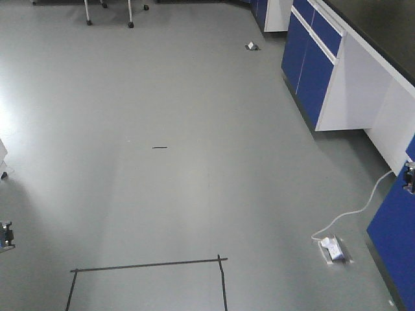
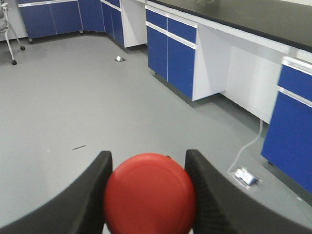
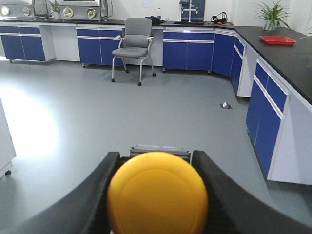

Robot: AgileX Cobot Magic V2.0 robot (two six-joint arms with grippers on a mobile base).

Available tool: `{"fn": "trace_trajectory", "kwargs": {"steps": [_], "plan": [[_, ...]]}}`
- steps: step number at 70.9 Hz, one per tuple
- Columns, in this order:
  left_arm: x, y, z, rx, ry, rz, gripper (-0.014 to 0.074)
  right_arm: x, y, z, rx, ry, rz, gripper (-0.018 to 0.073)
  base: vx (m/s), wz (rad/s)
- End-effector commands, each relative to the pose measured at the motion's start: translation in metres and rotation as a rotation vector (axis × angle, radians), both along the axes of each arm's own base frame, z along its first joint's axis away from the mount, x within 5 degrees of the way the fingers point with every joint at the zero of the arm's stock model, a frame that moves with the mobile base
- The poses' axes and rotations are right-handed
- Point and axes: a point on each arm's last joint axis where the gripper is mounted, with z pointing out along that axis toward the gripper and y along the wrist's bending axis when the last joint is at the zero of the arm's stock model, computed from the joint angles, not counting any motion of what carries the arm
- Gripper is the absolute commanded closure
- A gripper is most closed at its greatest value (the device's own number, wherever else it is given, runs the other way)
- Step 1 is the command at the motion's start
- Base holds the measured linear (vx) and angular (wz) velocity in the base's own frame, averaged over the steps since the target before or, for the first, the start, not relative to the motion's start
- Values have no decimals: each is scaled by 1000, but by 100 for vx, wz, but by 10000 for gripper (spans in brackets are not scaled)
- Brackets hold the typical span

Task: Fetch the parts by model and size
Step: 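Drive the base to the bench with the red tray, holding both buttons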

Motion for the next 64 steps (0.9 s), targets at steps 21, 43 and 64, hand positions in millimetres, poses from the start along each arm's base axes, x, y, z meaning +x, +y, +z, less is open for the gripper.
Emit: {"fn": "trace_trajectory", "kwargs": {"steps": [21,43,64], "plan": [[0,-2,14,-39,-82,-15,603,0,-1,17,16,-102,-7,569,66,10],[0,-2,14,-39,-82,-15,603,0,-1,17,16,-102,-7,569,67,5],[0,-2,14,-39,-82,-15,603,0,-1,17,16,-102,-7,569,71,-4]]}}
